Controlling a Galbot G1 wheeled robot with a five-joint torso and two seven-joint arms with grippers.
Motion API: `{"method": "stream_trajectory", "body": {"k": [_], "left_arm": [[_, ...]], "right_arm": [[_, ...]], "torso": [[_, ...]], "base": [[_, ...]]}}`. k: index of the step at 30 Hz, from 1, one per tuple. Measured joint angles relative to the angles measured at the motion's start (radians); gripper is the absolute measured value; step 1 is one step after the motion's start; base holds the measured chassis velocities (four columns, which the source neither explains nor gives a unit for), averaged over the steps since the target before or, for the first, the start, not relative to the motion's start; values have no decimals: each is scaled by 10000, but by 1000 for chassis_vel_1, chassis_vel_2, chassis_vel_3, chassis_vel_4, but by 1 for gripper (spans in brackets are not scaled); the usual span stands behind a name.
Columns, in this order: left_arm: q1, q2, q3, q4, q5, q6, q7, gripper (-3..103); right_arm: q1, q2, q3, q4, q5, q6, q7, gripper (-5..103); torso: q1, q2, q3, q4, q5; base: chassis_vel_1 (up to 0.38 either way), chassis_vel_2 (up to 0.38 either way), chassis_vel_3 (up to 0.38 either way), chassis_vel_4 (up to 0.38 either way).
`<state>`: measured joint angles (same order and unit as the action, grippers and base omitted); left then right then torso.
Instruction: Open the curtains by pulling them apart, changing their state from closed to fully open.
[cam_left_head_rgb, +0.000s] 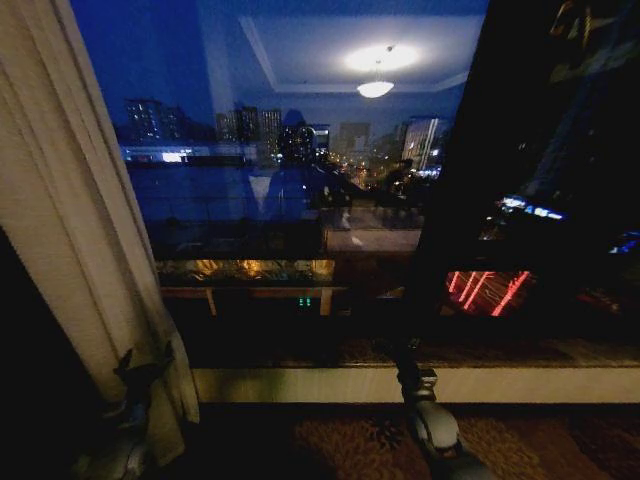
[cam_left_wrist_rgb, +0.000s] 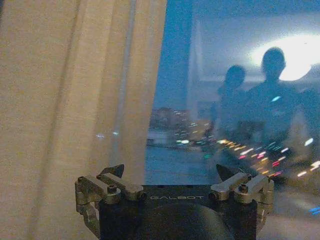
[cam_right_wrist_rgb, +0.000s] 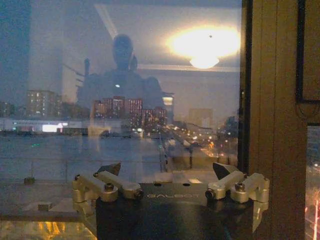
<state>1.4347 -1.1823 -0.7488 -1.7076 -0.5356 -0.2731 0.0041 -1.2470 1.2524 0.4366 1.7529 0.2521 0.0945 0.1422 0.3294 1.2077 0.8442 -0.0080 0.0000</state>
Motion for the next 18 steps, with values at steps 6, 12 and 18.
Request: {"method": "stream_trajectory", "body": {"k": [6,12,18], "left_arm": [[255,-422,244,-883,-264,371,187,100],[328,-641,752,-1097,341,471,-106,100],[214,-640,927,-718,625,208,-27,100]], "right_arm": [[0,0,0,0,0,0,0,100],[0,0,0,0,0,0,0,100],[0,0,-1,0,0,0,0,100]], "torso": [[0,0,1,-1,0],[0,-1,1,0,0],[0,-3,2,-1,-1]], "base": [[0,0,0,0],[0,0,0,0],[0,0,0,0]]}}
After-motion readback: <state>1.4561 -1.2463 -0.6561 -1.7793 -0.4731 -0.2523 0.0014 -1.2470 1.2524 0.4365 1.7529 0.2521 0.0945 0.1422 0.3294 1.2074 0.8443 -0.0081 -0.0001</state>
